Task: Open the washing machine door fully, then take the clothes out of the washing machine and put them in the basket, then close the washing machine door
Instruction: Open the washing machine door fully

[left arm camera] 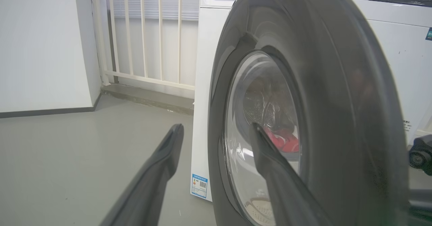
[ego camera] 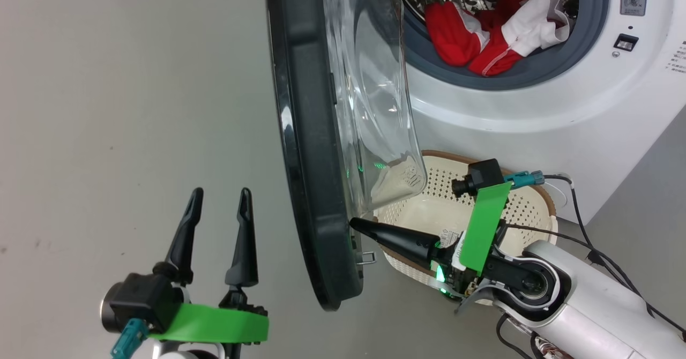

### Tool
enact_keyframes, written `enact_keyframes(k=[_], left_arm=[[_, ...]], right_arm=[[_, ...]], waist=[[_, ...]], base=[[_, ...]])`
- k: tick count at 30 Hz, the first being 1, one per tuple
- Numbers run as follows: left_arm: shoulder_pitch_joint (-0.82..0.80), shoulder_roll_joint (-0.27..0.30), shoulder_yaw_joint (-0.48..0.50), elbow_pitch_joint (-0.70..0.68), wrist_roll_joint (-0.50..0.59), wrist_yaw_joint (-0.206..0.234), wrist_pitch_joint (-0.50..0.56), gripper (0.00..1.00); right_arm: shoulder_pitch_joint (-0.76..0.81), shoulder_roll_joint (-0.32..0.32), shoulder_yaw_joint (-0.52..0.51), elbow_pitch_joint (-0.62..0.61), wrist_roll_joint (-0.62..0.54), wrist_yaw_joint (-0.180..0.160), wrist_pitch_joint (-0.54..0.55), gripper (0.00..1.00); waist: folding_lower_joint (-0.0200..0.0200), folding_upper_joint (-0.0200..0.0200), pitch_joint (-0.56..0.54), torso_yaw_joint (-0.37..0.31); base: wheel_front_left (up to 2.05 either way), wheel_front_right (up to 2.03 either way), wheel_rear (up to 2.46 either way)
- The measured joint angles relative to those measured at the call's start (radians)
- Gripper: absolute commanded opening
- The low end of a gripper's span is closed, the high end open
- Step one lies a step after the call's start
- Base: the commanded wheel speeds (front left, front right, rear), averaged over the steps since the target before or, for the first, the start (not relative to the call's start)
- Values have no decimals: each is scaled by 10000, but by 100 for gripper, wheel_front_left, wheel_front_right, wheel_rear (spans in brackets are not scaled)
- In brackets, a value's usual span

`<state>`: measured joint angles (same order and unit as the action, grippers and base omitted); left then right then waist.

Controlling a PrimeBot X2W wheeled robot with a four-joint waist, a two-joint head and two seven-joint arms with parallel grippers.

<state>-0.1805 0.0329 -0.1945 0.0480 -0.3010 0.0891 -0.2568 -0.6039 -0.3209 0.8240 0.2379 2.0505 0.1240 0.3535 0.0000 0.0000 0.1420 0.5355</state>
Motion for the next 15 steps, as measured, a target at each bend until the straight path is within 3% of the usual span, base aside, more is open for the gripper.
enact_keyframes(k=[15], left_arm=[[136,2,-2,115,0,-2,0,100]], right_arm=[[-452,-483,1145,-163,454,0,-1172,0]], waist=[[0,0,-215,-18]], base=[[0,0,0]])
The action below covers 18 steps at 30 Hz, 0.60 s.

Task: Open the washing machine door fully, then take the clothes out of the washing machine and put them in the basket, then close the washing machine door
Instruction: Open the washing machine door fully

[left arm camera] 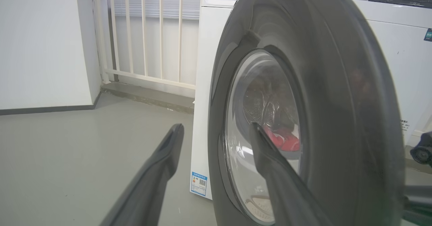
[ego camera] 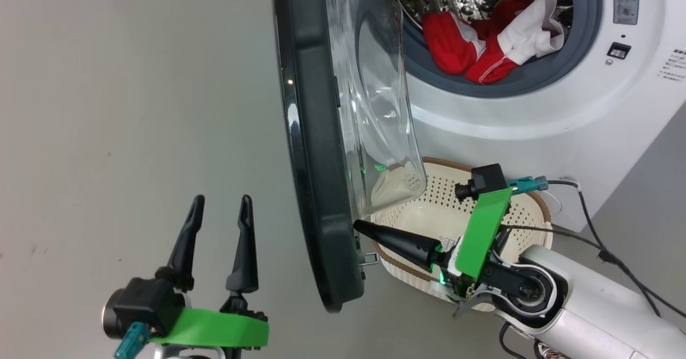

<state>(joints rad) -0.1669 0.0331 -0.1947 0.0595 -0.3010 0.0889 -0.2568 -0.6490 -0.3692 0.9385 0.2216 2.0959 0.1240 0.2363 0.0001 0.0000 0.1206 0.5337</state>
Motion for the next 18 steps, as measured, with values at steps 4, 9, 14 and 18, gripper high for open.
enact_keyframes(k=[4,9,14,18], left_arm=[[62,4,8,59,2,0,0,100],[97,13,25,71,6,-10,0,100],[209,17,56,79,21,-15,0,100],[242,19,127,81,84,-17,0,100]], right_arm=[[-221,-123,405,203,-713,0,-639,58],[-518,-242,1045,913,-2036,0,-1818,100],[-904,-265,1670,1678,-3662,2,-3131,100],[-1281,-265,2121,2508,-5106,2,-4153,100]], waist=[[0,0,-113,-71],[0,0,-210,-200],[0,0,-293,-274],[-1,0,-332,-324]], base=[[0,0,0],[0,0,0],[0,0,0],[0,0,0]])
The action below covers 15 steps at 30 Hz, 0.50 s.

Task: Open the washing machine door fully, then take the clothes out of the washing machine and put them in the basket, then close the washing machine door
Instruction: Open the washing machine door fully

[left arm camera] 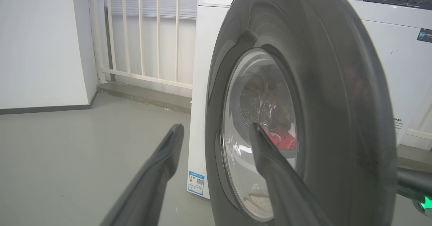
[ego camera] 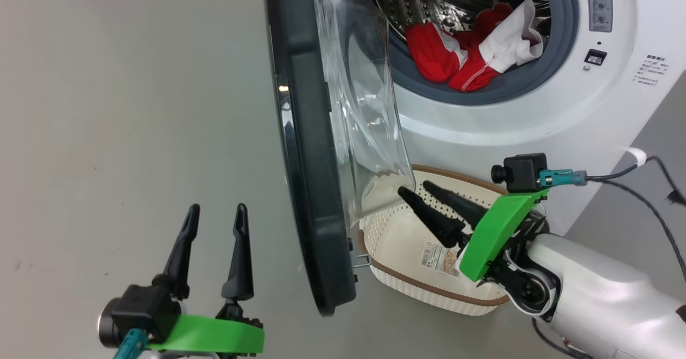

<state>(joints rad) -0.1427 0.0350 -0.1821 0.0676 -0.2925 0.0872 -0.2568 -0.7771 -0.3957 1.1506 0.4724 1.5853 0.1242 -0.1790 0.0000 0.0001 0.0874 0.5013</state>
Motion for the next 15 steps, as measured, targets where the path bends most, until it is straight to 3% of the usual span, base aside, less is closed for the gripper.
enact_keyframes(k=[9,14,15], left_arm=[[62,2,167,-46,128,0,0,100],[64,0,215,-125,127,15,0,100],[65,2,219,-153,125,44,0,100]], right_arm=[[-319,550,-253,1831,-3154,4,-688,100],[-209,982,-2405,2197,-5321,4,-692,100],[141,1177,-3430,2151,-6326,4,-708,100]], waist=[[0,0,27,-181],[0,-1,86,-307],[1,0,98,-344]], base=[[0,0,0],[0,0,0],[0,0,0]])
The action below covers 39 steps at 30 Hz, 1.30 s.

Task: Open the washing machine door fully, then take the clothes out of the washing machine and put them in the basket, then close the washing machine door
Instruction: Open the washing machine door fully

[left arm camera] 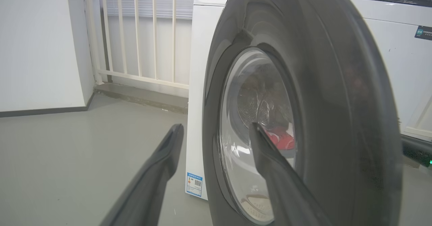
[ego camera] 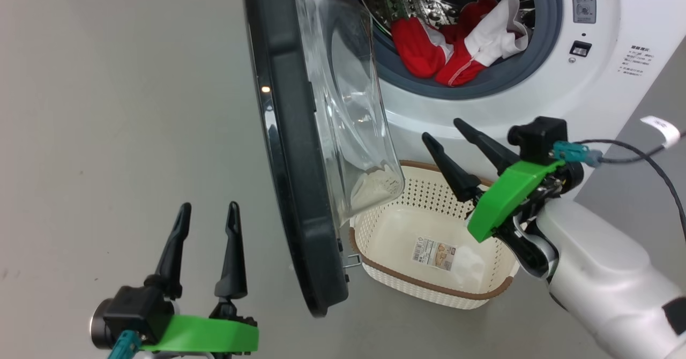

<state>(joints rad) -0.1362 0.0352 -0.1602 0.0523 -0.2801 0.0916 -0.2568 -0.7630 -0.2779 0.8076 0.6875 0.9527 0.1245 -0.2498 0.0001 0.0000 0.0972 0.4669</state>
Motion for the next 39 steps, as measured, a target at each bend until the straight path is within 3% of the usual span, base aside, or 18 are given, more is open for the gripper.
enact_keyframes(k=[8,12,16,27,39], left_arm=[[17,0,25,-21,-17,59,0,100],[79,0,21,-15,-17,59,0,100],[86,0,6,15,-17,61,0,100],[93,2,-33,69,-17,140,0,100],[124,2,-36,69,-17,148,0,100]], right_arm=[[2574,1218,-4050,-1605,-4282,2,-29,100],[3783,1889,-5168,-2581,-5776,13,-58,100],[4766,2117,-5731,-3235,-6638,13,-56,100],[6144,2201,-5764,-4610,-6786,13,-56,100],[6524,2211,-5940,-5058,-6828,13,-56,100]], waist=[[0,0,-14,-78],[-1,0,-25,-66],[-1,0,-38,-12],[-1,0,-39,80],[0,0,-91,36]], base=[[0,0,0],[0,0,0],[0,0,0],[0,0,0],[0,0,0]])
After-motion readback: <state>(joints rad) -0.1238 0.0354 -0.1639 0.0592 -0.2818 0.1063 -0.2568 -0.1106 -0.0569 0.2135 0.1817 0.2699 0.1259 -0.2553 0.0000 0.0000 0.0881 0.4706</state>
